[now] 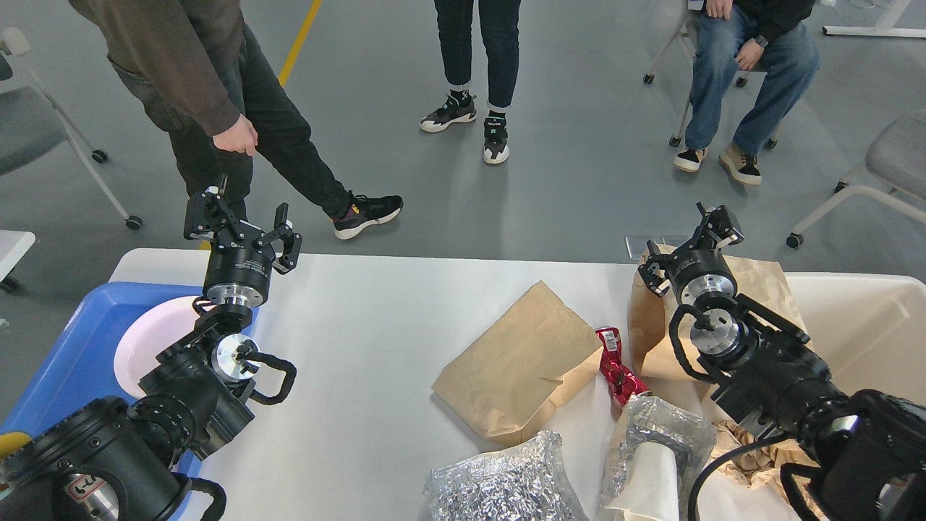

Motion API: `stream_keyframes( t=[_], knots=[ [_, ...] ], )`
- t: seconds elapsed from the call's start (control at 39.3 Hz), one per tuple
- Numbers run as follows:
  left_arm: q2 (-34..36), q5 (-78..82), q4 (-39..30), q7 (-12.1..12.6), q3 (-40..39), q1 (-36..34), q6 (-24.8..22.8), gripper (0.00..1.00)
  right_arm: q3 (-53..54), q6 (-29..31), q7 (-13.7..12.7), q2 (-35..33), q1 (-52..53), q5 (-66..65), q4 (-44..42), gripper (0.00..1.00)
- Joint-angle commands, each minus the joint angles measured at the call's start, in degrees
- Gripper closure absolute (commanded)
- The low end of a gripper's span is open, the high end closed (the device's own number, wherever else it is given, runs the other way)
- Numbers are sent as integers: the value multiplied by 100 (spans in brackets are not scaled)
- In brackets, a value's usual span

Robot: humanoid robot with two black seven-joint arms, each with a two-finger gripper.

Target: Tidy desktop

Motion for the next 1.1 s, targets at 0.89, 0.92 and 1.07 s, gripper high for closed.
stream_keyframes(
  t=[0.89, 0.92, 1.07],
  knots=[
    [-2, -4, 0, 0, 0, 0, 0, 3, 0, 701, -68, -378, 351, -26, 140, 0],
    [-2, -4, 0, 0, 0, 0, 0, 3, 0, 823, -68, -527, 430, -26, 193, 0],
    [-2, 5, 0, 0, 0, 0, 0, 3, -9, 921, -68, -861, 711, -35, 229, 0]
  ],
)
